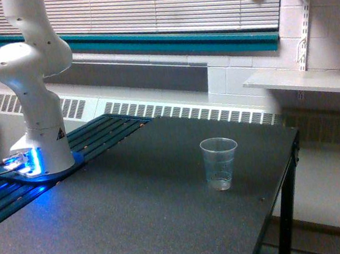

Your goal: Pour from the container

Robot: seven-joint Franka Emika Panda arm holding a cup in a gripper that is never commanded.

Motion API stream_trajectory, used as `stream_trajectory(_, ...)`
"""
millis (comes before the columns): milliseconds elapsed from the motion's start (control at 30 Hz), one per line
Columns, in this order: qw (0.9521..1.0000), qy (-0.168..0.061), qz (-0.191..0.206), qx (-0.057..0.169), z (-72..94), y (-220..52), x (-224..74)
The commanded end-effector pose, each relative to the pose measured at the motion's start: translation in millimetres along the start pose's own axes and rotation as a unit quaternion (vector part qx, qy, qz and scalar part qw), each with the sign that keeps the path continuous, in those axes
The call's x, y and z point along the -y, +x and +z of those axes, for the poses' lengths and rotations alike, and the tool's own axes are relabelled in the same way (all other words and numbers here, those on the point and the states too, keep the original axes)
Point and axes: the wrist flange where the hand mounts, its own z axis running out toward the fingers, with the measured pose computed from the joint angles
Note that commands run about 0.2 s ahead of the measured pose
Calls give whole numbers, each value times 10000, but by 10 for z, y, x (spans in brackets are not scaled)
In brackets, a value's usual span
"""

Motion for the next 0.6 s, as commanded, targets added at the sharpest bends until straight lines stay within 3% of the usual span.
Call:
stream_trajectory(33,9991,224,-280,-232,-409,82,4)
stream_trajectory(600,9955,198,-930,48,-300,-209,-260)
